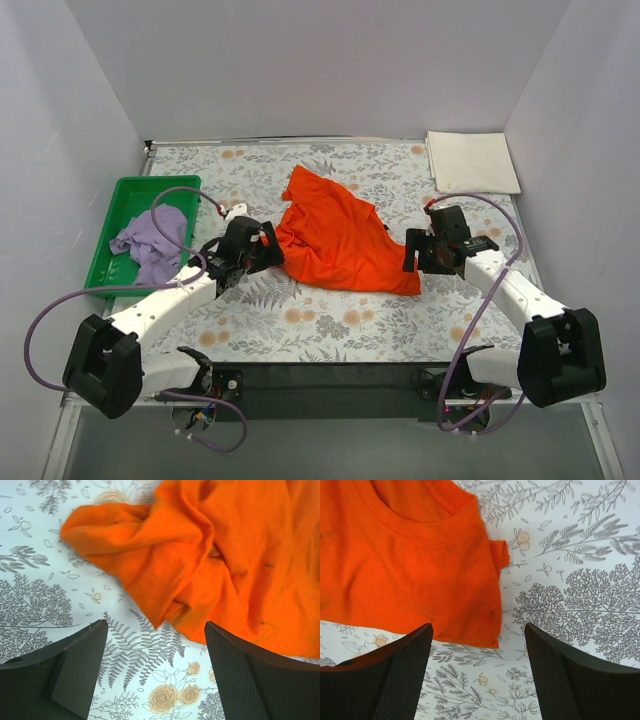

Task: Fold and stack the t-shirts
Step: Move the tshirt to the center of the board, then flatten the tshirt out

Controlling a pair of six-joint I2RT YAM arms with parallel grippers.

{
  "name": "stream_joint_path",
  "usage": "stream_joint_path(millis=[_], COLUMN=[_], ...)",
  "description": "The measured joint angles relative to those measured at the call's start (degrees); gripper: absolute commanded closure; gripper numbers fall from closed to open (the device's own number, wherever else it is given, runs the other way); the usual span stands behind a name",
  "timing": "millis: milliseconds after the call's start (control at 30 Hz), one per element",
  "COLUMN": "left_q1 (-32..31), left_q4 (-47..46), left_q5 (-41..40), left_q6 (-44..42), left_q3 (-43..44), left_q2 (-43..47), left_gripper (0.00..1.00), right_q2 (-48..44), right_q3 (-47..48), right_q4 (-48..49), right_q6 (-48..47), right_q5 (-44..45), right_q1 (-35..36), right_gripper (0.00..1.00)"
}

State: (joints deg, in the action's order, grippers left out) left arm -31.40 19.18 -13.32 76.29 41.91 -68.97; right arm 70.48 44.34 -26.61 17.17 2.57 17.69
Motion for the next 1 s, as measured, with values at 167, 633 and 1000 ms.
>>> stream_joint_path(millis=[167, 633, 1000], left_q1=[5.9, 6.4, 6.4], left_q4=[-1.7, -9.9, -0.6], left_q5=[2.9, 10.6, 3.6], left_q6=[2.6, 7.3, 0.2], left_q3=[-1.8, -1.8, 2.6], left_q2=[-0.5, -11.2, -3.2], left_gripper=[0.28, 0.84, 1.00], right_q2=[2.9, 6.1, -4.9], right_q3=[-3.1, -7.1, 0.2], right_q4=[1.5, 6.8, -4.0], right_q6=[0.0, 0.3, -0.1], right_q5=[-3.1, -8.9, -6.3], right_q1=[-1.6, -1.6, -2.2], right_gripper=[0.33, 0.94, 0.99])
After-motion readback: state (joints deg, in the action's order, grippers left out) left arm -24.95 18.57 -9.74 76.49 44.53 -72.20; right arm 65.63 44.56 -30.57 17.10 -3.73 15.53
